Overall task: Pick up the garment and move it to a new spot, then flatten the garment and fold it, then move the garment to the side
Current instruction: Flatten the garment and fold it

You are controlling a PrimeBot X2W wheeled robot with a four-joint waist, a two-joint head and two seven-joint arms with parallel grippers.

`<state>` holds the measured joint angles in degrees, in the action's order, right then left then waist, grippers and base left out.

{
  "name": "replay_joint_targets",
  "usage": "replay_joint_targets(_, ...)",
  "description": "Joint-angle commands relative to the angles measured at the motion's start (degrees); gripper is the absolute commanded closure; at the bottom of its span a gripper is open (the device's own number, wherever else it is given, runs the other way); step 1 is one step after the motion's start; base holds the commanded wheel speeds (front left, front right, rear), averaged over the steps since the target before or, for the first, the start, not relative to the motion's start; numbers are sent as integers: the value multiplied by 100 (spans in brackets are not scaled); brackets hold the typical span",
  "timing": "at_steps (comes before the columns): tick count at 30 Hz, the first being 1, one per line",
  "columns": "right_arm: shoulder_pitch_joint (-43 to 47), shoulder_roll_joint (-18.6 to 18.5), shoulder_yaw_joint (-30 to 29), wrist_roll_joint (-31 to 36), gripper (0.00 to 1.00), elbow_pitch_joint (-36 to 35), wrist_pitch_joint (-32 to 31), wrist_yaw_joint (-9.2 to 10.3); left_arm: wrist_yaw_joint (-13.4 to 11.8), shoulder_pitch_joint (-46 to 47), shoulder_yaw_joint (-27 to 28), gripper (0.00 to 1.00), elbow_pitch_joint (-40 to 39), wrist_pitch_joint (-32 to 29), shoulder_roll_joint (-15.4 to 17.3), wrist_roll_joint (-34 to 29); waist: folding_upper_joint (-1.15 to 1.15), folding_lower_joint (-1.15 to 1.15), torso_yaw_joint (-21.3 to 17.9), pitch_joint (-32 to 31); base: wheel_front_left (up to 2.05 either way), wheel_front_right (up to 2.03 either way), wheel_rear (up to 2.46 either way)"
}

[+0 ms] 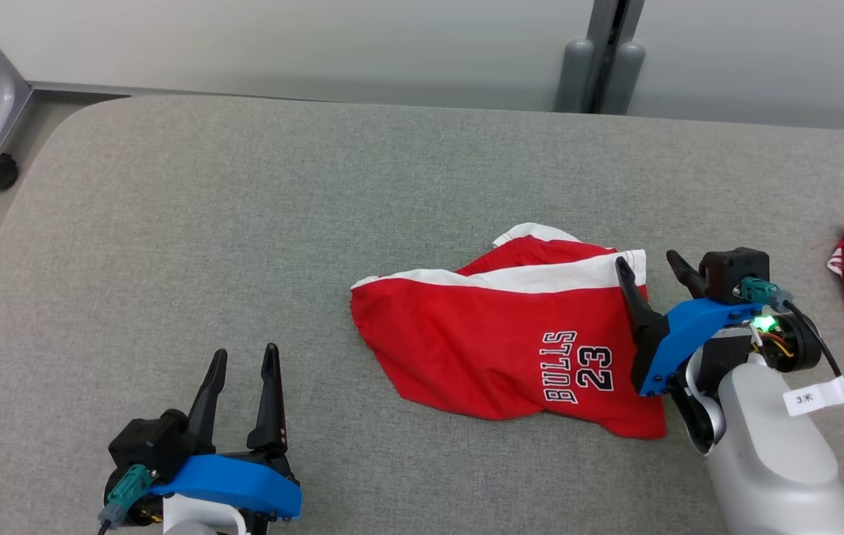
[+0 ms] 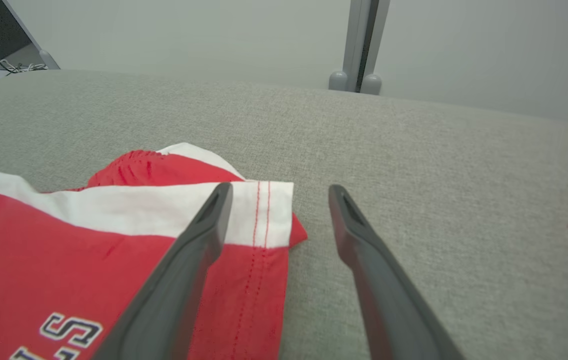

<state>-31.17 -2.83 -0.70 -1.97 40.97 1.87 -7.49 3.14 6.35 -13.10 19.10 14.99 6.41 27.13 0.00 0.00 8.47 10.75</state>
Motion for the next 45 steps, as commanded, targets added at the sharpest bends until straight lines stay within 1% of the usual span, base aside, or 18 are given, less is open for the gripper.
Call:
replay_joint_targets(1,-135,-13,-20,-57,0,120,44,0,37,104,36,0,15,27,-18,-35,0,0,101,101,0,0,0)
replay_joint_targets(4,-413,-12,-6,-44,0,633,138,0,68,141,75,0,32,27,-66,-98,0,0,197,207,0,0,0)
replay_joint_targets(7,-520,-11,58,-110,0,843,190,0,90,163,99,0,44,27,-85,-112,0,0,221,238,0,0,0)
replay_joint_targets(11,-704,-13,268,-225,0,1113,465,0,125,186,163,0,66,27,-125,-163,0,0,229,281,0,0,0)
replay_joint_targets(12,-730,-14,316,-251,19,1158,537,0,132,183,175,0,67,27,-139,-173,0,0,223,283,0,0,0)
replay_joint_targets(13,-750,-13,365,-269,51,1203,598,0,140,177,189,0,70,27,-149,-195,0,0,214,282,0,0,0)
replay_joint_targets(15,-769,-13,461,-330,78,1279,694,0,141,163,219,0,75,27,-163,-215,0,0,185,277,0,0,0)
replay_joint_targets(16,-775,-13,499,-343,100,1298,752,0,144,156,236,0,76,27,-167,-220,0,0,166,273,0,0,0)
replay_joint_targets(19,-750,-13,590,-367,100,1287,913,0,171,130,273,0,84,27,-183,-263,0,0,98,248,0,0,0)
replay_joint_targets(23,-534,-13,885,-484,100,1078,1085,0,186,81,338,0,96,27,-193,-299,0,0,-24,174,0,0,0)
replay_joint_targets(28,66,-11,1497,-835,100,462,1132,0,195,-7,437,0,99,27,-181,-340,0,0,-213,-5,0,0,0)
replay_joint_targets(31,539,-17,1645,-884,100,45,988,0,189,-80,494,0,76,27,-161,-355,0,0,-358,-120,0,0,0)
replay_joint_targets(35,1172,-17,1316,-620,100,-505,738,0,192,-173,560,0,55,27,-141,-373,0,0,-530,-275,0,0,0)
replay_joint_targets(40,1794,-56,677,-256,100,-1124,393,0,221,-241,520,0,50,27,-137,-400,0,0,-625,-374,0,0,0)
replay_joint_targets(45,2162,-43,156,7,100,-1304,177,0,228,-236,471,0,64,27,-135,-398,0,0,-611,-398,0,0,0)
